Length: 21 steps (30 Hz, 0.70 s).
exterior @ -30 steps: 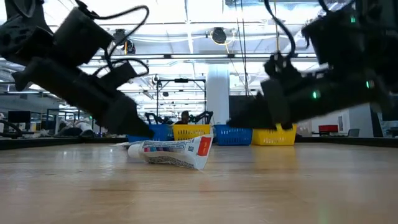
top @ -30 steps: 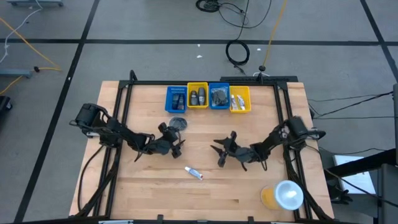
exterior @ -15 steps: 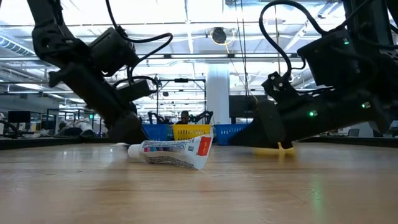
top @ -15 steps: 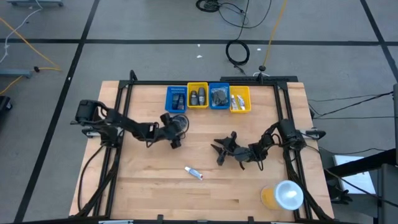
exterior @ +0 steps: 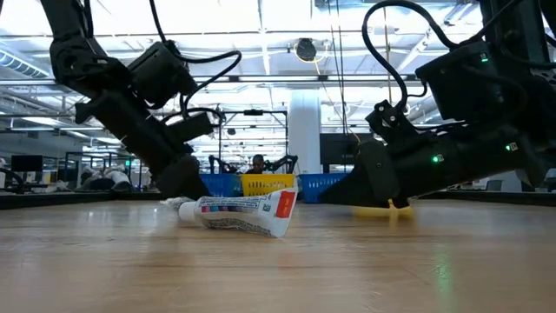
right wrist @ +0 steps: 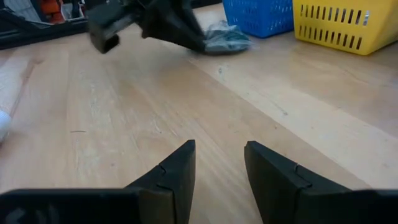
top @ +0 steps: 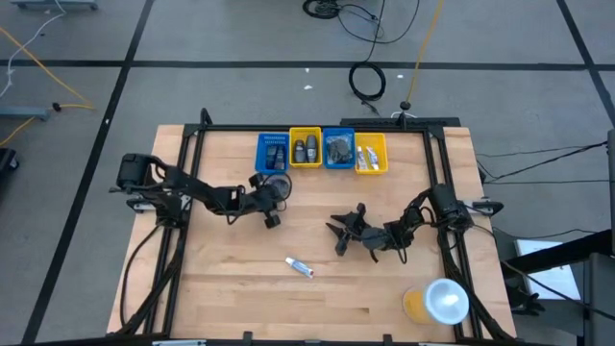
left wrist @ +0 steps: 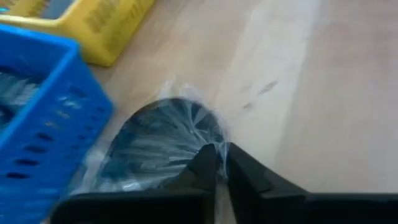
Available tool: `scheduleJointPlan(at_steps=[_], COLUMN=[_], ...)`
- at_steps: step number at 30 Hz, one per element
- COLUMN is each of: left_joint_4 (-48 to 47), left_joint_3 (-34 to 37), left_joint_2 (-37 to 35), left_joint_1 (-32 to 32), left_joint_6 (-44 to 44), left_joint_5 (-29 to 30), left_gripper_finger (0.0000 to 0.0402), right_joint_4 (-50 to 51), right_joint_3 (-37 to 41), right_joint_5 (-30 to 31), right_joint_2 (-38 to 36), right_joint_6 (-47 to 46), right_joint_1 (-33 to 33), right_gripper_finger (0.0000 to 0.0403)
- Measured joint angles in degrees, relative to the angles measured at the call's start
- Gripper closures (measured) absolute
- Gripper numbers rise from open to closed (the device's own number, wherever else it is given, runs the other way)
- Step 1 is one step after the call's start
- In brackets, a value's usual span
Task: Pick & Place Travel size toiletries
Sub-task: Put the black hairbrush into the right blue bin
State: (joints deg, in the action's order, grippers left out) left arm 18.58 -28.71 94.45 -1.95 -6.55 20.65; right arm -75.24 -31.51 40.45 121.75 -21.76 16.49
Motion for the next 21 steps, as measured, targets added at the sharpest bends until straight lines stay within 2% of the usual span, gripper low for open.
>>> scheduleJointPlan(at_steps=[2,7,12,17,21], left_joint_4=[1.89,10.84,20.66,28.19,31.29], left_joint_3=[0.01,0.13,0.13,0.13,0.11], left_joint_2=[0.00,0.13,0.13,0.11,0.09], left_joint_1=[0.90,2.27,2.47,2.47,2.51], left_joint_6=[-1.65,-5.31,-7.10,-8.82,-9.30], left_joint_5=[-2.31,-13.14,-22.77,-28.94,-31.86], left_gripper_finger=[0.0394,0.0387,0.0399,0.0389,0.0396], right_joint_4=[0.02,0.09,0.91,-0.01,-0.04], right_joint_3=[0.00,0.00,0.00,-0.05,-1.92], right_joint_5=[0.00,0.00,-0.18,-5.15,-7.91], right_joint_2=[0.00,0.00,0.00,0.00,0.00], right_joint_6=[0.07,0.58,2.52,5.63,7.98], right_joint_1=[0.00,0.00,0.00,-0.02,0.00], right_gripper_finger=[0.0273,0.0273,0.0273,0.0266,0.0232])
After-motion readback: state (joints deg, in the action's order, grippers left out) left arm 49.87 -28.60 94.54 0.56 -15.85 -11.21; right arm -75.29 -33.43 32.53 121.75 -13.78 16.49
